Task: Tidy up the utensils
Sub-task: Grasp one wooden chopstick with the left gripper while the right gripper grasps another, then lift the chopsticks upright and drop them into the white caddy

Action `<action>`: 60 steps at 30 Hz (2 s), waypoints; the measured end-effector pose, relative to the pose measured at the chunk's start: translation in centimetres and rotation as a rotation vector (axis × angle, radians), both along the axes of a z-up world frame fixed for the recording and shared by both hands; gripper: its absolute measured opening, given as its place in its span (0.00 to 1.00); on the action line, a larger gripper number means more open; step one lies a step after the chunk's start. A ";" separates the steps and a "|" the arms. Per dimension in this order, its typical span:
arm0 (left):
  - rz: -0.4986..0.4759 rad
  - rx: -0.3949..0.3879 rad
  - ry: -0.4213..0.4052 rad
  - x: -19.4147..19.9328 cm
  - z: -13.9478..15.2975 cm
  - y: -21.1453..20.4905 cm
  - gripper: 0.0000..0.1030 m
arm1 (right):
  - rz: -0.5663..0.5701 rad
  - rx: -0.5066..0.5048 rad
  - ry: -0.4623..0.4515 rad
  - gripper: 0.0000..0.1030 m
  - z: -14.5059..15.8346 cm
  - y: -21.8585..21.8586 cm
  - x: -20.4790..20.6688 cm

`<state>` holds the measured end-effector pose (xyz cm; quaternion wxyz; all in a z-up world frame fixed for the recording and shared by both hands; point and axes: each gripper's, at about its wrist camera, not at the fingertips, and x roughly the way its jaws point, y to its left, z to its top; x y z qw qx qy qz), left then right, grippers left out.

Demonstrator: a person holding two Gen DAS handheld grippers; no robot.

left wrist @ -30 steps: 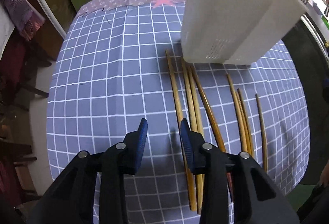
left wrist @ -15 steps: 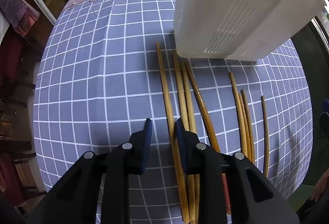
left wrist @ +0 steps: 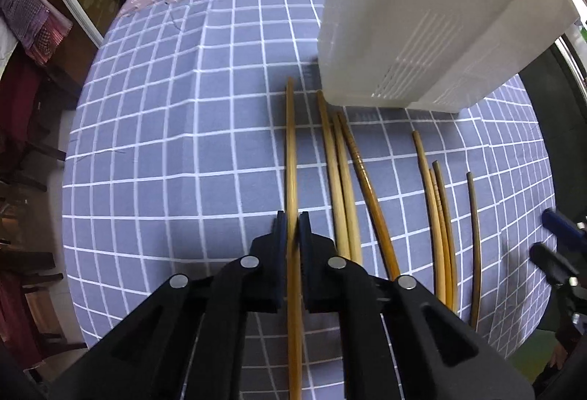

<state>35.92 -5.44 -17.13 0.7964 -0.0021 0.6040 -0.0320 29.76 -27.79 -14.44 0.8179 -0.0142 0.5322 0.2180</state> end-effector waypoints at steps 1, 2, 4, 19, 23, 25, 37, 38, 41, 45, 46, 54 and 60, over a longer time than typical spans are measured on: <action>0.000 0.005 -0.020 -0.2 0.5 0.2 0.07 | 0.006 0.002 0.024 0.33 -0.4 0.2 0.2; 0.000 0.007 -0.039 -0.4 1.0 0.4 0.07 | 0.010 -0.001 0.052 0.28 -0.8 0.4 0.5; 0.002 0.005 -0.073 -0.9 2.1 0.7 0.07 | 0.013 -0.014 0.098 0.26 -1.5 0.9 1.1; -0.038 0.015 -0.346 -7.7 9.7 1.7 0.07 | 0.022 -0.194 0.156 0.15 -4.3 5.4 2.7; -0.051 0.014 -0.373 -8.9 10.1 1.7 0.07 | 0.012 -0.209 0.134 0.09 -4.5 6.0 2.9; -0.054 0.013 -0.382 -9.3 10.2 1.8 0.07 | 0.012 -0.196 0.127 0.07 -4.4 6.1 2.8; -0.057 -0.002 -0.414 -11.0 11.2 2.8 0.07 | -0.031 0.027 -0.071 0.06 4.1 2.9 -0.2; -0.059 0.001 -0.419 -11.2 11.3 2.8 0.07 | -0.036 0.037 -0.102 0.06 5.1 2.4 -0.8; -0.060 0.005 -0.426 -11.6 11.5 2.6 0.07 | -0.056 0.058 -0.196 0.06 7.9 0.8 -2.7; -0.066 0.004 -0.432 -12.1 11.7 2.4 0.07 | -0.080 0.081 -0.277 0.06 9.6 -0.8 -4.4; -0.068 0.003 -0.434 -12.1 11.8 2.4 0.07 | -0.084 0.081 -0.292 0.06 9.8 -0.9 -4.9; -0.083 0.007 -0.456 -12.8 12.6 1.8 0.07 | -0.087 0.103 -0.334 0.06 10.5 -2.4 -8.3; -0.101 0.003 -0.468 -12.6 13.9 1.1 0.07 | -0.093 0.123 -0.335 0.06 10.7 -3.2 -9.3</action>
